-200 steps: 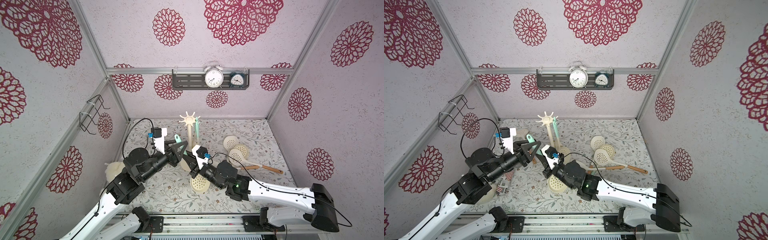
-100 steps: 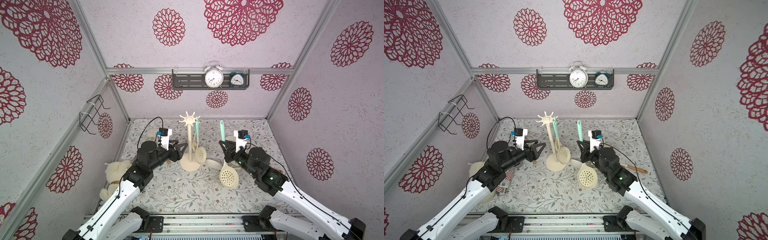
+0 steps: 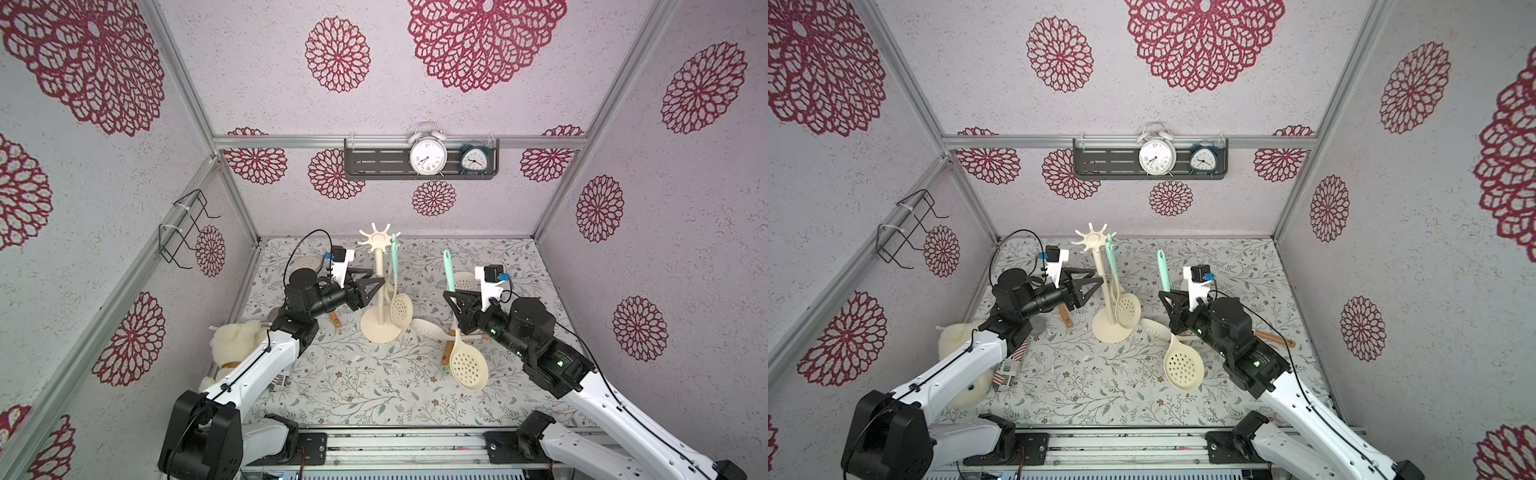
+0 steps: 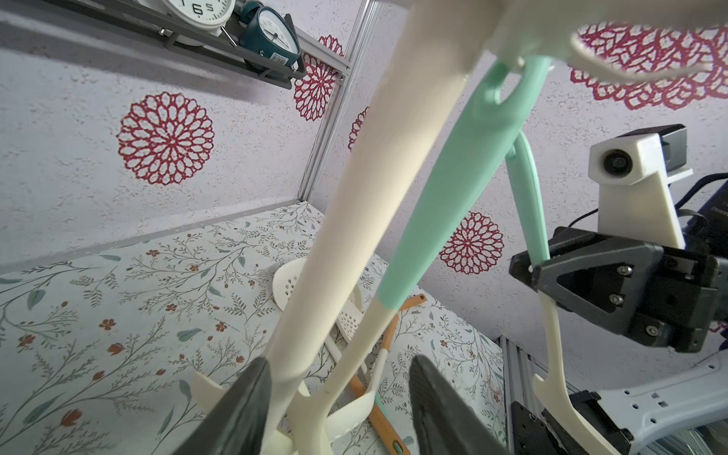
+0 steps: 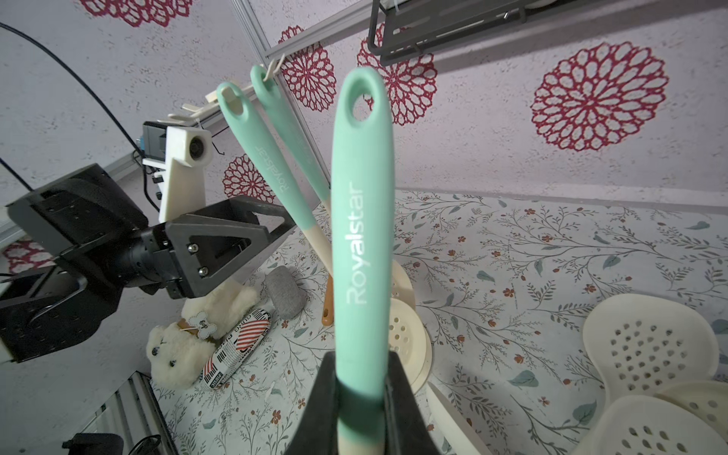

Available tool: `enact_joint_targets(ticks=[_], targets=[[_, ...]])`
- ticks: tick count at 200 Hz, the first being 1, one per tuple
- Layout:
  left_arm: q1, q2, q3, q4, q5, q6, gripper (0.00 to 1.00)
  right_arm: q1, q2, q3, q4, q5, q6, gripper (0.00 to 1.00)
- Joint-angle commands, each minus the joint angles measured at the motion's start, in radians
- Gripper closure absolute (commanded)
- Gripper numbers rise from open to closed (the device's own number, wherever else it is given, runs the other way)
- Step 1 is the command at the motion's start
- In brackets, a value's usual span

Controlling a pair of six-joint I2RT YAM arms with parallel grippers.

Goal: Hang the skimmer on the kitchen utensil rack
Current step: Adjust the rack at the center of the board.

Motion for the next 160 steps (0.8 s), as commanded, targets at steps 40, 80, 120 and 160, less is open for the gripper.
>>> enact_joint_targets(ticks=[40, 80, 120, 160], targets=[[0.088, 0.145, 0.095, 0.098, 0.275, 0.000, 0.46, -0.009, -0.019, -0.029, 0.096, -0.075, 0.016, 1.00], [0.097, 0.241, 0.145, 0.175, 0.417, -0.058, 0.46, -0.010, -0.003, -0.038, 0.114, -0.106, 0.021, 1.00], [0.096, 0.302, 0.185, 0.193, 0.455, -0.074, 0.49, -0.013, -0.003, -0.040, 0.119, -0.114, 0.024, 1.00], [0.096, 0.380, 0.206, 0.333, 0.495, -0.186, 0.51, -0.015, -0.012, -0.046, 0.123, -0.111, 0.027, 1.00]])
